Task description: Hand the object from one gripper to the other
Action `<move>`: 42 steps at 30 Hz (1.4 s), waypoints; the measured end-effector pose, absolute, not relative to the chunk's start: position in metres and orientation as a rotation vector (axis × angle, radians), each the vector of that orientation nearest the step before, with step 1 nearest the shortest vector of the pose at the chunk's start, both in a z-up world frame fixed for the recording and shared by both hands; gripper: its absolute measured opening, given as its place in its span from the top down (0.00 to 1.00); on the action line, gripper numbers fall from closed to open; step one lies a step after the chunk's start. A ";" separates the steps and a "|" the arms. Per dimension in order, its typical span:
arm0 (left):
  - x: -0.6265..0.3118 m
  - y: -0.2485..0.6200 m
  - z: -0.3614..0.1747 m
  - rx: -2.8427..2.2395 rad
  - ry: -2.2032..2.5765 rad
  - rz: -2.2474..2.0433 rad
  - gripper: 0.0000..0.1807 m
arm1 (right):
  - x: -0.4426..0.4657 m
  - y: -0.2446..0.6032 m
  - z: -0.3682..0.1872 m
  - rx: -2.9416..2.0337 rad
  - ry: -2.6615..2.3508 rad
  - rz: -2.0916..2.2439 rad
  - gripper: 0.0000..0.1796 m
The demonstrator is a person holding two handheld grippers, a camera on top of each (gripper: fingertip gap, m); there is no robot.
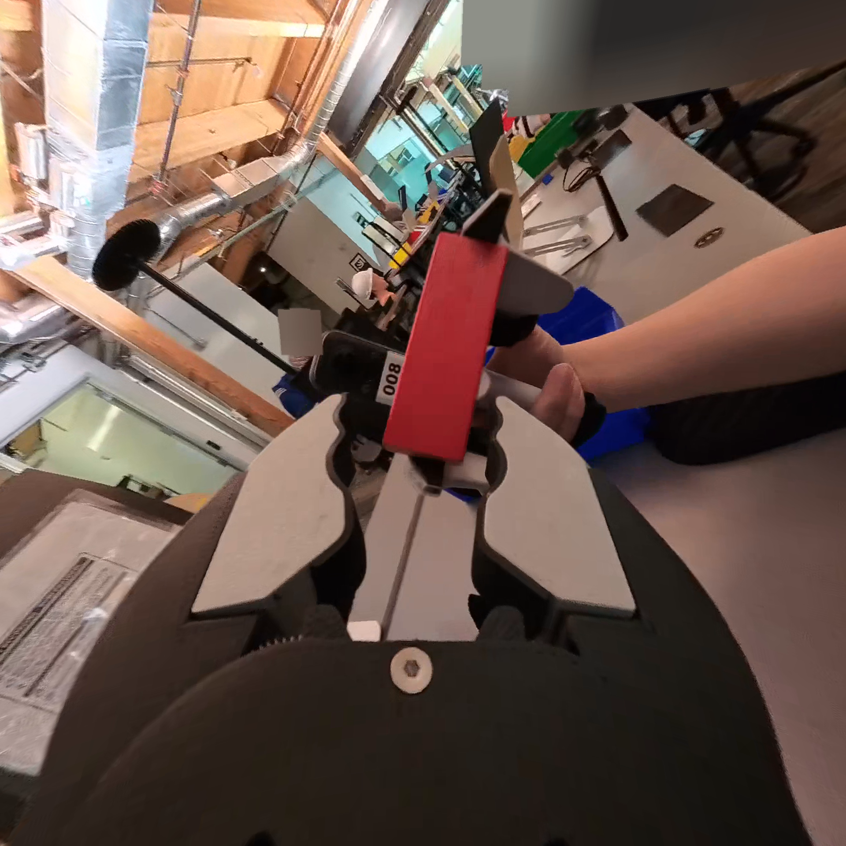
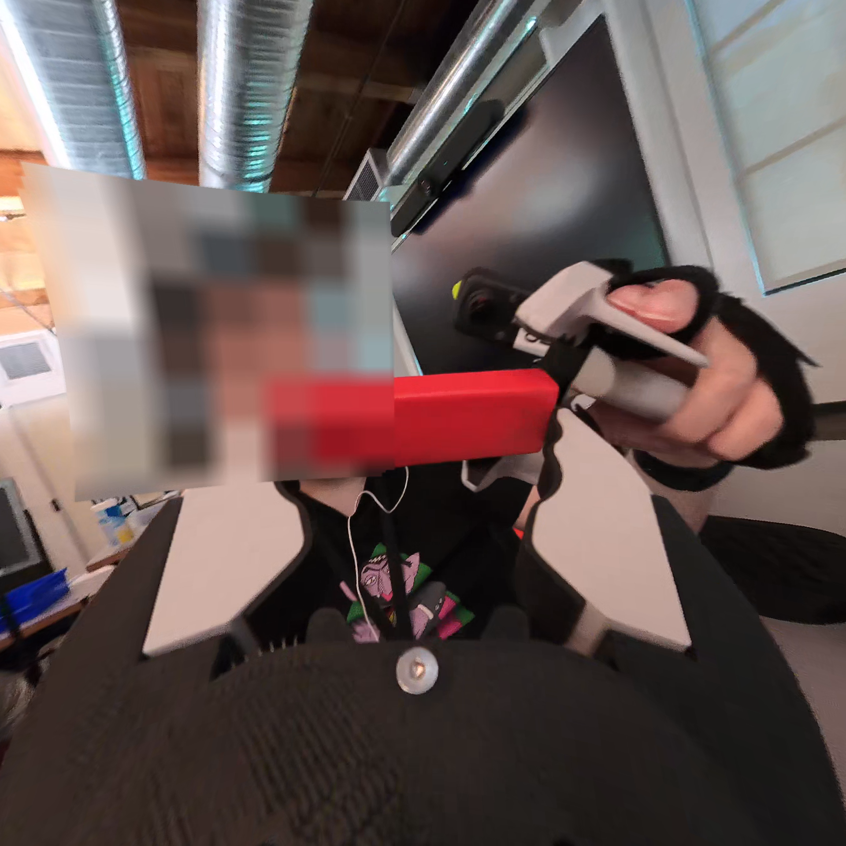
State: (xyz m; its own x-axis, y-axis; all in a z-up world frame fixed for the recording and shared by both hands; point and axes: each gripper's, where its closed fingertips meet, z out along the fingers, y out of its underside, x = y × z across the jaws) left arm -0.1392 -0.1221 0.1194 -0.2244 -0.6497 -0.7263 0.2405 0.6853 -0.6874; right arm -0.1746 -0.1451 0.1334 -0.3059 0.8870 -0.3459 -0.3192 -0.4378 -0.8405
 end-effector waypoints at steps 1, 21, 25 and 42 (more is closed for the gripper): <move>-0.139 -0.123 0.118 -0.343 1.604 -0.871 0.70 | -0.177 -0.149 0.132 -1.064 -0.870 1.855 0.41; -0.144 -0.046 0.142 -0.448 1.412 -0.506 0.81 | -0.111 -0.055 0.082 -1.555 -0.735 0.430 0.39; -0.136 -0.029 0.130 -0.491 1.436 -0.379 0.81 | -0.085 -0.047 0.106 -1.424 -0.749 -0.198 0.46; -0.108 -0.051 0.076 -0.391 1.644 -0.113 0.81 | -0.086 -0.038 0.076 -1.417 -1.152 -1.240 0.79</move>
